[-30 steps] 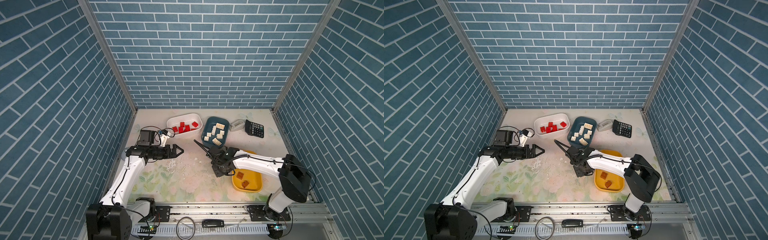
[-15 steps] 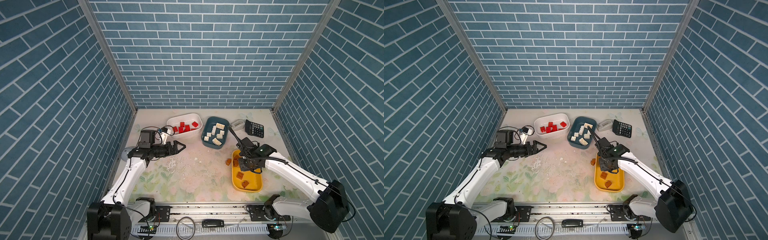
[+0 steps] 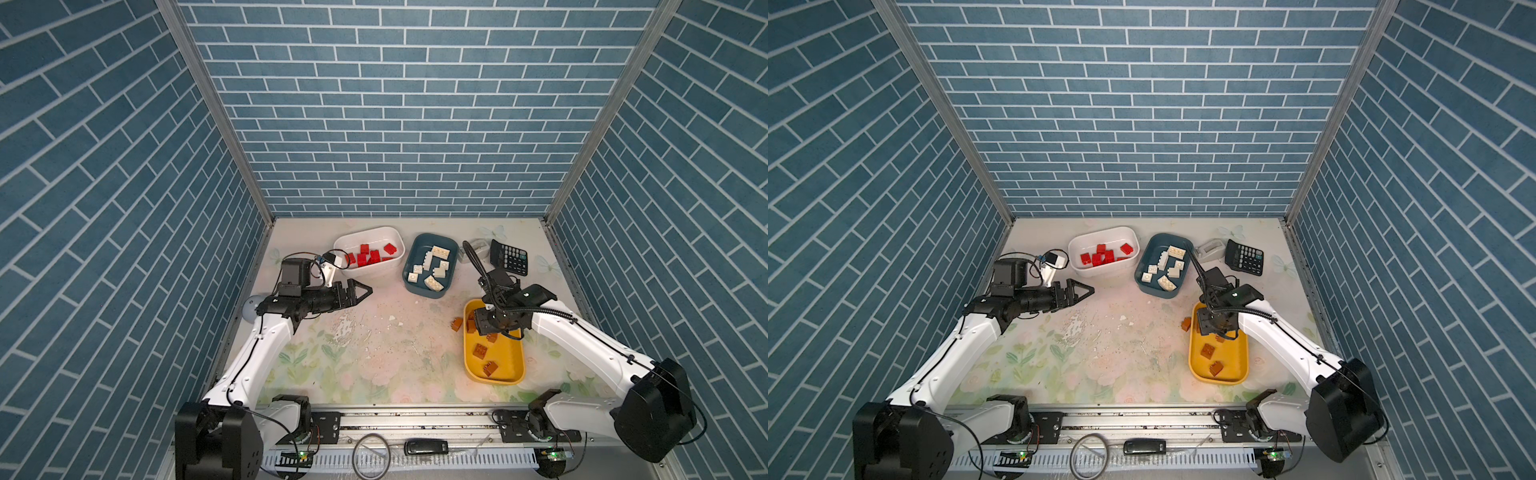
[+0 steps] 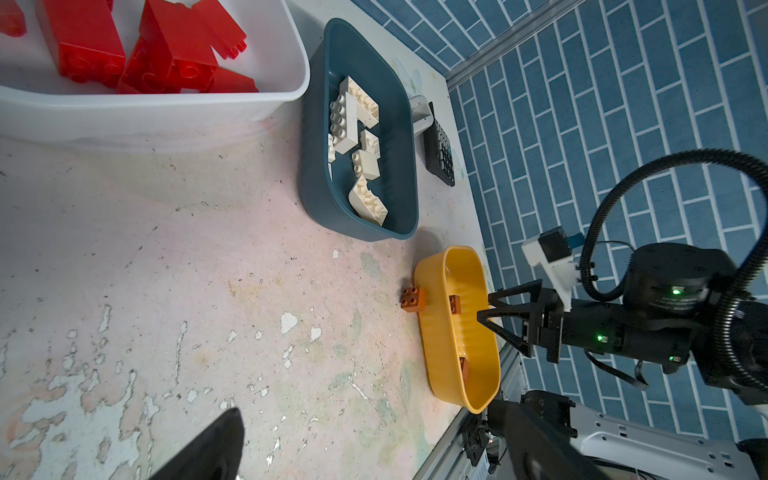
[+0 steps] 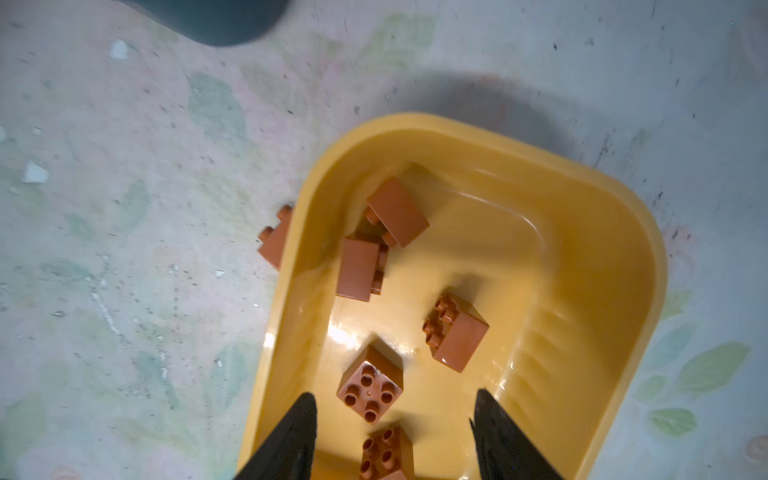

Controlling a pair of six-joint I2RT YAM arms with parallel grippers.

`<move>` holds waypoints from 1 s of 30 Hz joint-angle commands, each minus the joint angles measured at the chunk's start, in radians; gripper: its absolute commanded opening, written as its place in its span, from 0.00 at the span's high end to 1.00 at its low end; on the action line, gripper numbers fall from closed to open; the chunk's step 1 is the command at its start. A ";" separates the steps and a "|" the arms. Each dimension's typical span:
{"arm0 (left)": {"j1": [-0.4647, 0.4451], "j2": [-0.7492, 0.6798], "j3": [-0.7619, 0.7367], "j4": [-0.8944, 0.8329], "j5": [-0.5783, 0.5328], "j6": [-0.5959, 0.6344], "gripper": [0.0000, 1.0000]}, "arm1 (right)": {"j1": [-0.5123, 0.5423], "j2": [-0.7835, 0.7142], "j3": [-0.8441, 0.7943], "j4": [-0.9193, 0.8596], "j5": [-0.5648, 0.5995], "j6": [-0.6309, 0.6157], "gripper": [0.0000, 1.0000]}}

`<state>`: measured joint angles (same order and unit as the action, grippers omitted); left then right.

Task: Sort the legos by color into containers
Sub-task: 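Release the brown brick into the yellow tray and move to the last brown brick, then position the open right gripper around the brown brick beside the yellow tray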

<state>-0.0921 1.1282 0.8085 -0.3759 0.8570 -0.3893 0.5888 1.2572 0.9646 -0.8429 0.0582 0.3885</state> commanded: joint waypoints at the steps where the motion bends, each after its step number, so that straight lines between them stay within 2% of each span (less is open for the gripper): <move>1: -0.006 0.010 0.014 -0.015 0.000 0.029 0.00 | 0.052 -0.008 0.052 0.031 -0.069 0.113 0.41; 3: -0.006 0.008 0.013 -0.013 -0.004 0.031 0.01 | 0.100 0.023 0.085 0.031 -0.060 0.191 0.42; 8: -0.006 0.017 0.007 -0.006 -0.012 0.032 0.00 | 0.253 0.185 0.197 -0.011 0.048 0.364 0.41; 11: -0.006 0.022 0.009 -0.009 -0.021 0.032 0.00 | 0.298 0.276 0.262 -0.052 0.098 0.379 0.39; 20: -0.006 0.038 0.019 -0.047 -0.032 0.043 0.00 | 0.323 0.426 0.323 -0.062 0.182 0.574 0.37; 26: -0.006 0.058 0.031 -0.069 -0.032 0.064 0.00 | 0.332 0.555 0.406 -0.191 0.269 0.748 0.34; 30: -0.006 0.070 0.029 -0.061 -0.027 0.069 0.01 | 0.331 0.595 0.428 -0.208 0.293 0.797 0.33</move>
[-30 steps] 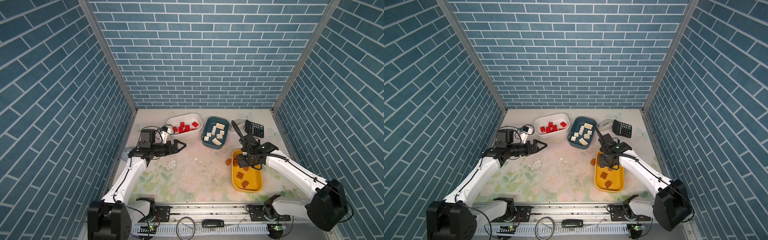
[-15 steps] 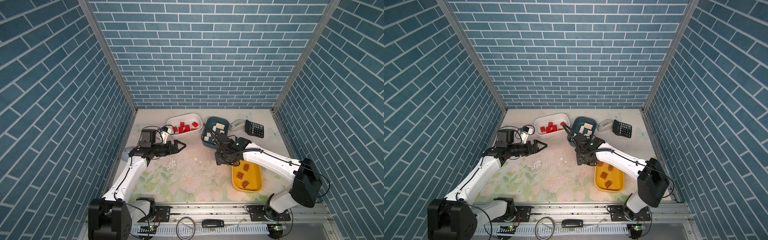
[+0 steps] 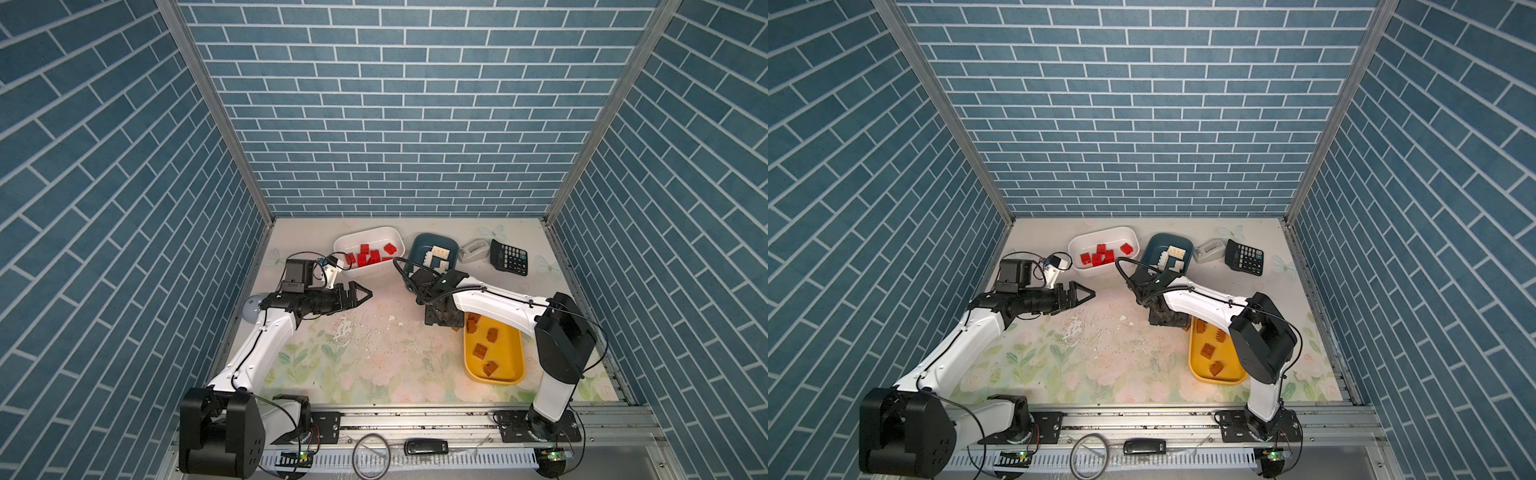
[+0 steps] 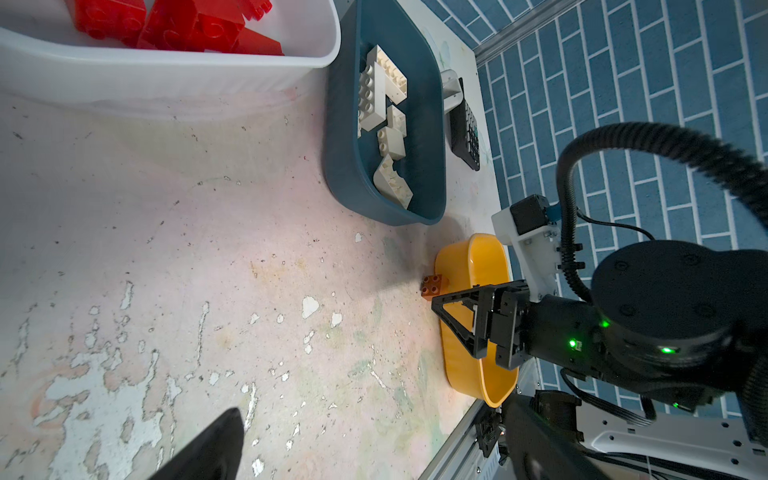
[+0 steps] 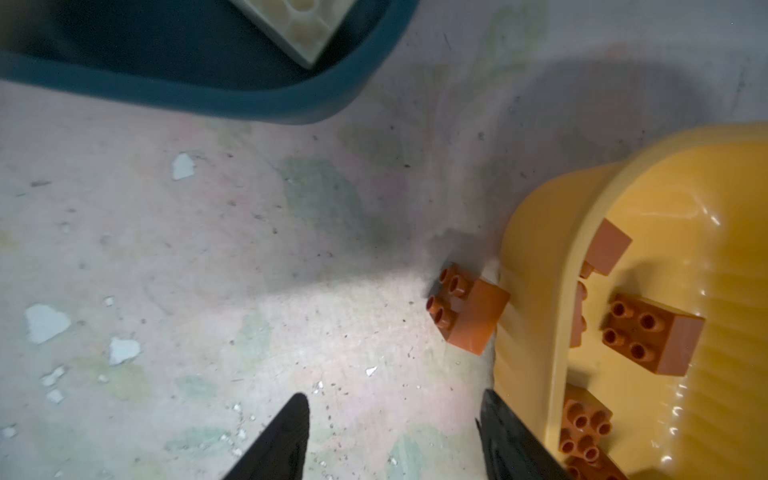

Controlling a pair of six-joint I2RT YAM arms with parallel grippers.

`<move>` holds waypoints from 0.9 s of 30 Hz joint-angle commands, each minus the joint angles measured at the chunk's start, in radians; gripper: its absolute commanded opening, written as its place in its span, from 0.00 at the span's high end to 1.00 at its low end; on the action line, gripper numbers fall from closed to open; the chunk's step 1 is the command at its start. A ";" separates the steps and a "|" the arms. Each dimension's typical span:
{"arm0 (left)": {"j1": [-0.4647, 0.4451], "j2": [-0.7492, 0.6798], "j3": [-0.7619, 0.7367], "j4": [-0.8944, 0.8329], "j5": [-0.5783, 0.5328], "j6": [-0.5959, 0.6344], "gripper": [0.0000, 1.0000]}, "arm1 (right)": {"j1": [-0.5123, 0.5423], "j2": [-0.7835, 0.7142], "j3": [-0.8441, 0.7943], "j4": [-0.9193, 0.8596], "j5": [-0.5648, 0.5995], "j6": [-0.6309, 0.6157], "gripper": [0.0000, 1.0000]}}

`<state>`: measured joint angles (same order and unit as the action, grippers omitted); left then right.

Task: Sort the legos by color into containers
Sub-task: 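Position the open right gripper around the brown brick beside the yellow tray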

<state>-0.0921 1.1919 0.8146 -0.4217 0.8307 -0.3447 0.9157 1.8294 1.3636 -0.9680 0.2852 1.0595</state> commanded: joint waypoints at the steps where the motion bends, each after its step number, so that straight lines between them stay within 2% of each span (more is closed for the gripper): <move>1: -0.006 0.010 0.022 -0.015 -0.001 0.027 0.00 | 0.004 0.036 0.033 -0.088 0.068 0.137 0.32; 9: -0.006 0.023 0.011 -0.008 0.005 0.041 0.00 | -0.031 0.054 -0.044 0.049 0.013 0.152 0.34; 23: -0.006 0.023 0.023 -0.046 0.008 0.075 0.01 | -0.037 0.111 -0.035 0.028 0.051 0.186 0.37; 27: -0.006 0.019 0.019 -0.045 0.008 0.073 0.00 | -0.037 0.097 -0.065 0.095 0.036 0.160 0.38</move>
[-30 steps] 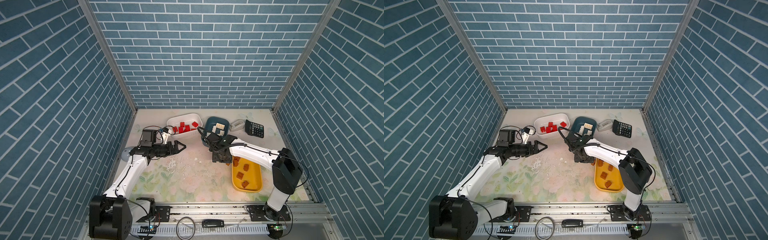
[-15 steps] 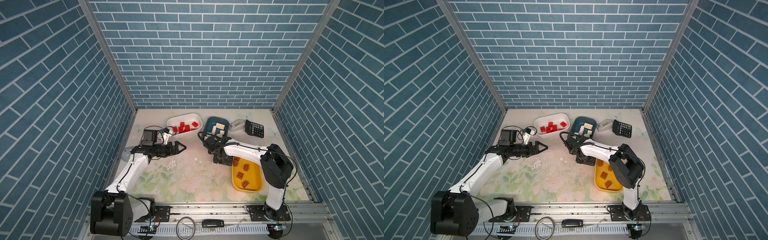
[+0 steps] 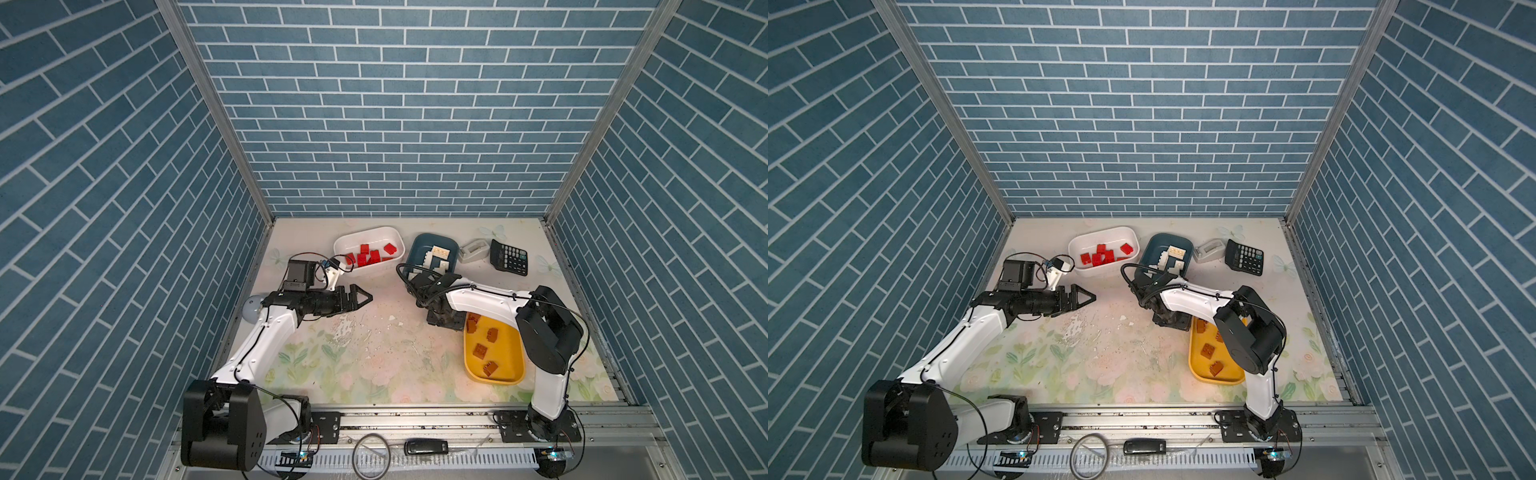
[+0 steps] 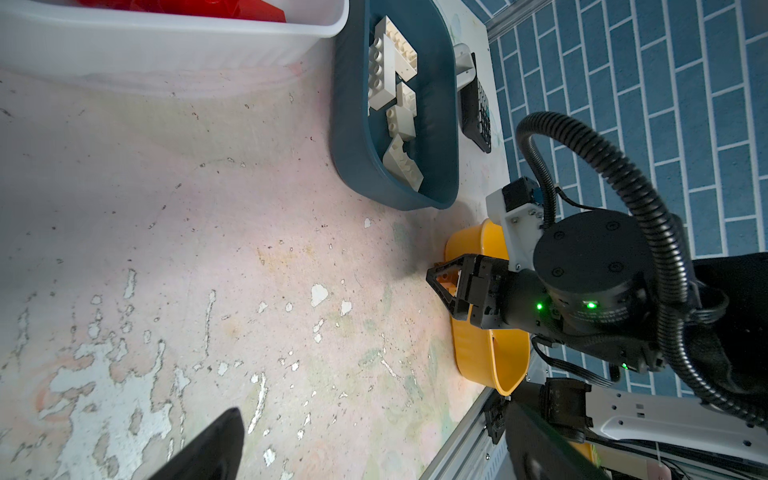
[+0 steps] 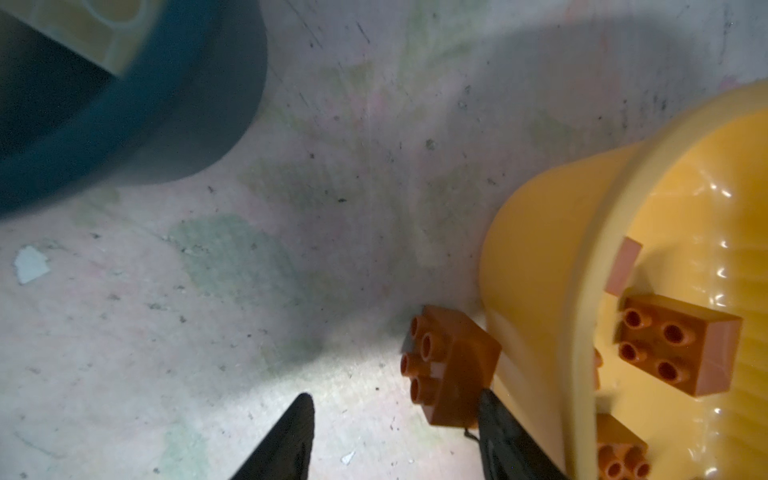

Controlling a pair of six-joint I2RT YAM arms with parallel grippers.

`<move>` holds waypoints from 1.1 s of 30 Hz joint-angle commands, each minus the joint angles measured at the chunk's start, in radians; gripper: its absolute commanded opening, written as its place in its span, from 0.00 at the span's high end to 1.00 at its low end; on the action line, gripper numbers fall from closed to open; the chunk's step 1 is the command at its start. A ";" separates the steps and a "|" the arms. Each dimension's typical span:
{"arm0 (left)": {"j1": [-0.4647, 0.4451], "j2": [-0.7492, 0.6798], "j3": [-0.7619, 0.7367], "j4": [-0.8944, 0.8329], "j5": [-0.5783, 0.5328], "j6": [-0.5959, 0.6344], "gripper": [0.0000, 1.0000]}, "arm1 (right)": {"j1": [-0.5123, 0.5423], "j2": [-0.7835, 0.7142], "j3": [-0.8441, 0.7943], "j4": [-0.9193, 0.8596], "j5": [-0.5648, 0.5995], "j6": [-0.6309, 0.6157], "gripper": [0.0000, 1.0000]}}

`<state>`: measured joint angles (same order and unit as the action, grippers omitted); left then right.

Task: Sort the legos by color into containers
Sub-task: 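Position the open right gripper around the brown brick beside the yellow tray, then close the right gripper on the brown brick and lift it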

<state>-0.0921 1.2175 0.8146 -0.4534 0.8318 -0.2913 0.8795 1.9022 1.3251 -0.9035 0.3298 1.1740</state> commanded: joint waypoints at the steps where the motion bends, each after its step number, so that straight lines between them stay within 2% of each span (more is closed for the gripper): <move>1: -0.006 -0.009 0.018 -0.012 0.006 0.019 0.00 | 0.000 0.020 -0.040 0.060 -0.019 0.035 0.38; 10: -0.006 -0.014 0.016 -0.013 0.006 0.020 0.00 | 0.005 -0.020 -0.042 0.161 -0.050 -0.054 0.40; 14: -0.006 -0.022 0.014 -0.014 0.006 0.018 0.00 | 0.012 -0.038 -0.001 0.066 -0.005 -0.064 0.40; 21: -0.006 -0.027 0.007 -0.009 0.004 0.015 0.00 | 0.022 -0.058 0.009 -0.050 0.033 -0.001 0.37; 33: -0.006 -0.034 -0.007 -0.004 0.004 0.012 0.00 | 0.020 -0.036 0.024 -0.127 0.061 -0.004 0.36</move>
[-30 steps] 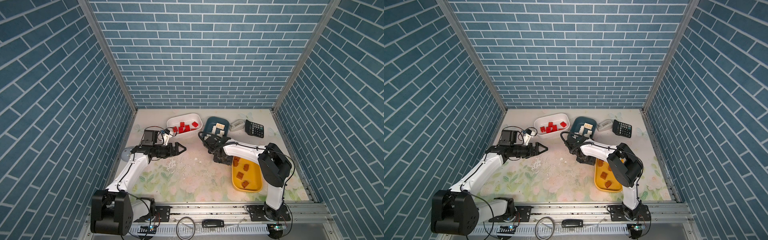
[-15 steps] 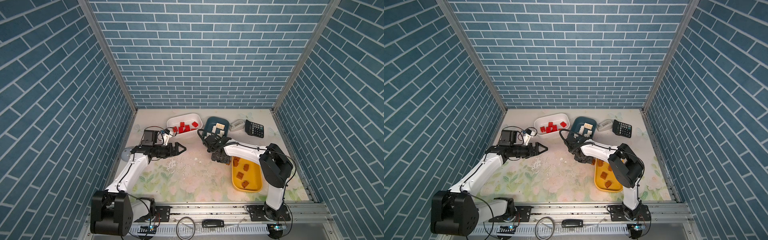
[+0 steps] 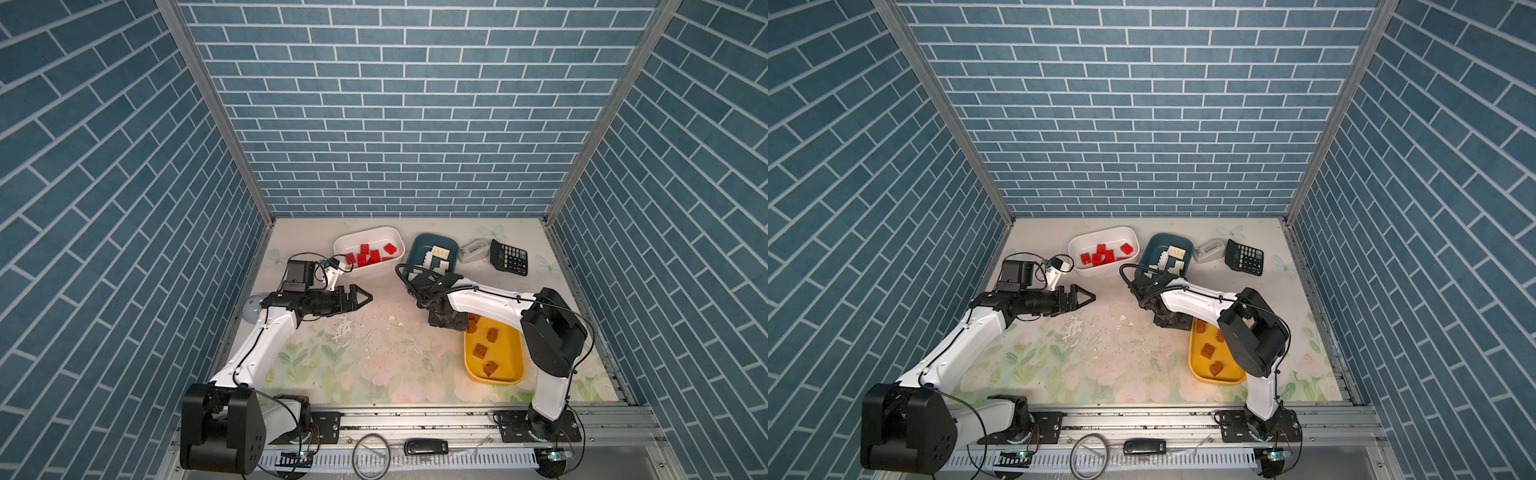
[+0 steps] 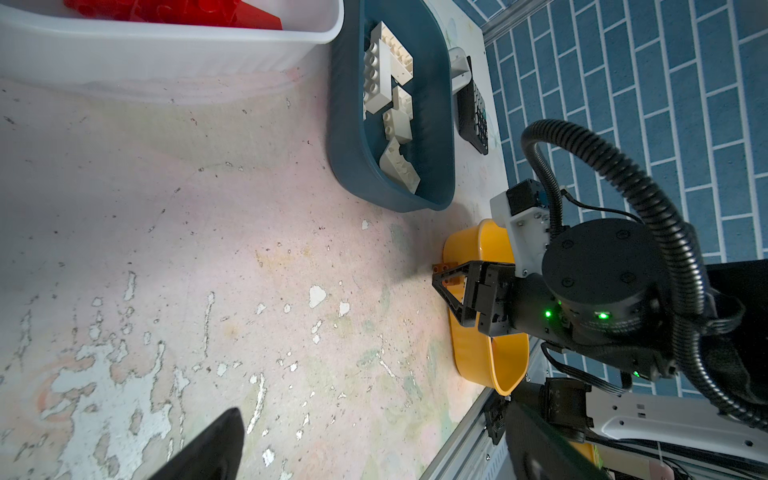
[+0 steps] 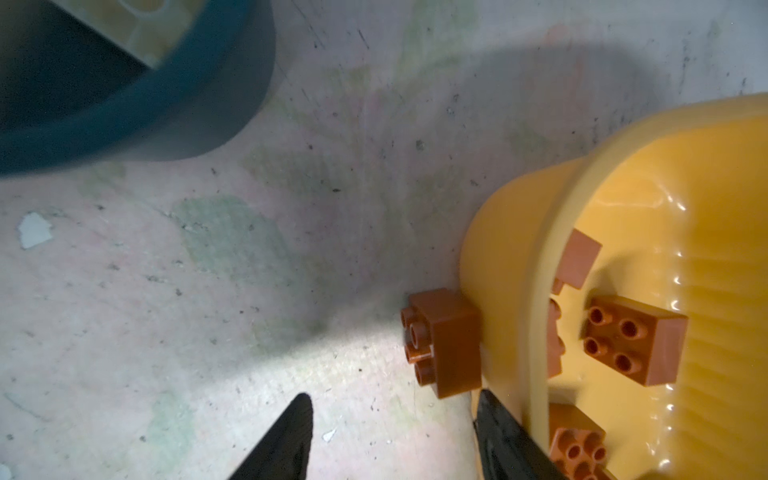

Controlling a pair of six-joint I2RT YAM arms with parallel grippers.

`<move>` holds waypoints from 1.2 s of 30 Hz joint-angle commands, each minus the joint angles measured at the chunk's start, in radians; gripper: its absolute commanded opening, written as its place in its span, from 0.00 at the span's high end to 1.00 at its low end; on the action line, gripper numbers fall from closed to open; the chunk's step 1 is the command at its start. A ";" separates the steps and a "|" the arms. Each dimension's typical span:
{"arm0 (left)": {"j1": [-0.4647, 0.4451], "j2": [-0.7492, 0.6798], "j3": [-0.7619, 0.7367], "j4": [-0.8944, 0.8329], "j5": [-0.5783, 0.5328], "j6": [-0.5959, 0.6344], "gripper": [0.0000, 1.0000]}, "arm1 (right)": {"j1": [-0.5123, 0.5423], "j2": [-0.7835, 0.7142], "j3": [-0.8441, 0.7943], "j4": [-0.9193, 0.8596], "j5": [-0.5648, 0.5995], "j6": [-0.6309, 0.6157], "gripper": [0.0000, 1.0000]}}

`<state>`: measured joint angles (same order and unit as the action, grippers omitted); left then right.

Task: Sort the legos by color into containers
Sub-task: 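Close the right gripper on the brown brick and lift it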

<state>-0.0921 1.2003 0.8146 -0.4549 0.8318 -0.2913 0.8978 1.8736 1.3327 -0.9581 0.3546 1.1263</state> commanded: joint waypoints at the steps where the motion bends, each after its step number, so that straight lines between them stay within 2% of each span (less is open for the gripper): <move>1: -0.006 -0.017 -0.010 0.001 0.004 0.010 0.01 | -0.001 -0.004 0.008 -0.059 0.029 0.037 0.36; 6: -0.006 -0.015 -0.008 -0.002 0.006 0.012 0.01 | -0.019 -0.002 -0.024 0.008 -0.013 0.028 0.37; 24: -0.006 -0.022 -0.015 -0.004 0.006 0.013 0.00 | -0.026 0.036 -0.045 -0.010 0.008 -0.015 0.35; 33: -0.006 -0.036 -0.022 -0.013 0.005 0.015 0.00 | -0.045 0.019 -0.087 0.119 -0.051 -0.073 0.43; 36: -0.006 -0.038 -0.019 -0.016 0.004 0.017 0.00 | -0.052 0.027 -0.089 0.120 -0.048 -0.072 0.49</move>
<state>-0.0921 1.1790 0.8070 -0.4580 0.8318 -0.2909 0.8528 1.8889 1.2499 -0.8459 0.3096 1.0576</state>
